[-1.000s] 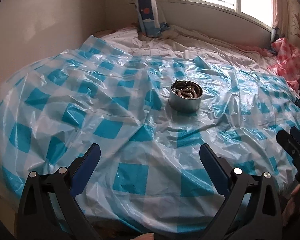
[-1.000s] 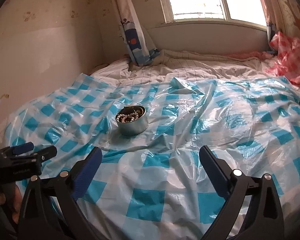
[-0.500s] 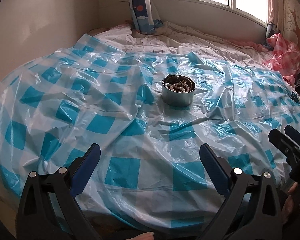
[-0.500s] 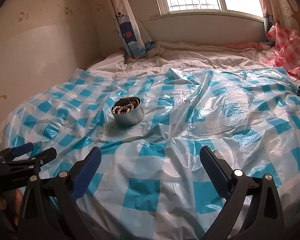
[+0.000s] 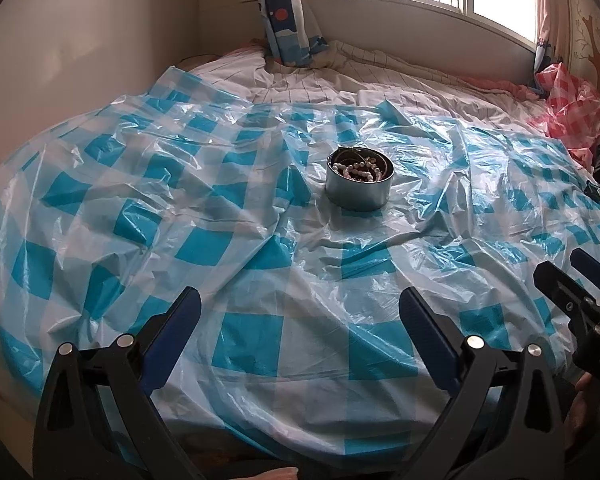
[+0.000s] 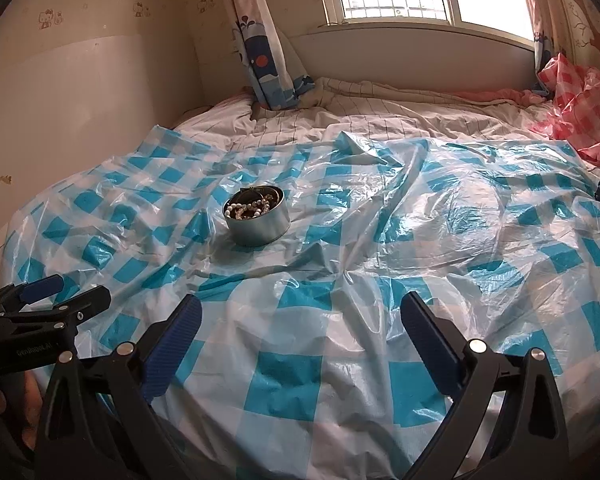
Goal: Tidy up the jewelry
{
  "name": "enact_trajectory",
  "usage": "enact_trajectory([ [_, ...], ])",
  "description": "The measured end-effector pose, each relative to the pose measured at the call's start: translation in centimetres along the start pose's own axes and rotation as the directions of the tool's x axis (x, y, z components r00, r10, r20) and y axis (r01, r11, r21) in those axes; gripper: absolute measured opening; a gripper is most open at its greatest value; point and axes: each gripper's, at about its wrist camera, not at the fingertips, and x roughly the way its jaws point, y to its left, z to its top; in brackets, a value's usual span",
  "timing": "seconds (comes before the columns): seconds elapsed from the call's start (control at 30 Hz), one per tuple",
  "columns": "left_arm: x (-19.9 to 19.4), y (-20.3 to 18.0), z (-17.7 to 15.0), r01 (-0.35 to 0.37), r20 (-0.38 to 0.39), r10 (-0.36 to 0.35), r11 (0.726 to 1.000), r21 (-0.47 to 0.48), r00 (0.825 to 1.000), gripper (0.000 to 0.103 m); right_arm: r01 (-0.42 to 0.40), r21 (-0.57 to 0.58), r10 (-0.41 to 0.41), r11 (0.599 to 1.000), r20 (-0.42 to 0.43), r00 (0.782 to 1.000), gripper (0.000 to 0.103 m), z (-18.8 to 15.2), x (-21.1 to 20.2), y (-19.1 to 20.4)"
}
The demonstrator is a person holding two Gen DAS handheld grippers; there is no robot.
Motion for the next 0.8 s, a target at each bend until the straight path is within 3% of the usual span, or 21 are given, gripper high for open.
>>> enact_trajectory([
  [0.6,0.2,-0.2,-0.1,0.002,-0.007,-0.002,1.000,0.002,1.000,0.095,0.001,0.000,-0.001,1.000,-0.001,1.000,0.095,0.0,0.0,0.1],
  [0.8,1.1,0.2,-0.1,0.024,-0.054,-0.025,1.000,-0.020,0.998,0.095,0.002,-0.001,-0.002,1.000,-0.001,1.000,0.095,0.0,0.0,0.2],
])
